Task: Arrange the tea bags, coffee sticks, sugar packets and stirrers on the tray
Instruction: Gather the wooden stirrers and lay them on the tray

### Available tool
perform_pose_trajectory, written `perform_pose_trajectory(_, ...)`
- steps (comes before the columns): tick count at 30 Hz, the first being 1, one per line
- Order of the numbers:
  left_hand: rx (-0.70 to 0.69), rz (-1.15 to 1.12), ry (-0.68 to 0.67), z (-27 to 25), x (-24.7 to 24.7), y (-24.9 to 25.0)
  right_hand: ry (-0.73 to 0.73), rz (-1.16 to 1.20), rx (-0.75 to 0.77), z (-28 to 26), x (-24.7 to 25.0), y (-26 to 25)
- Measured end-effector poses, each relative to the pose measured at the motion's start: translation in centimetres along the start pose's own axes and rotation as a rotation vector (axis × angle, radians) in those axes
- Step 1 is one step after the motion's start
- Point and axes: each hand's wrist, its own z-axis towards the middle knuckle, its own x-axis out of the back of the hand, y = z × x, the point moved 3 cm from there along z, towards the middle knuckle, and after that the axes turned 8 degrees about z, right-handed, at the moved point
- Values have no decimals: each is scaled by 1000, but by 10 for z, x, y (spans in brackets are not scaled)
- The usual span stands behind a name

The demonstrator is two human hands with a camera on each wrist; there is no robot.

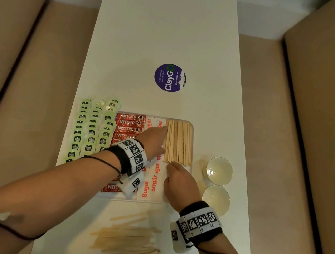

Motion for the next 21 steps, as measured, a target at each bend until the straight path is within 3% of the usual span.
perform_pose_trajectory(8, 5, 28, -15, 1, -1, 1, -55, -36, 48, 0, -1, -9)
perform_pose_trajectory(21, 10, 48, -12, 4, -2, 0, -22, -72, 119, 5, -2, -14)
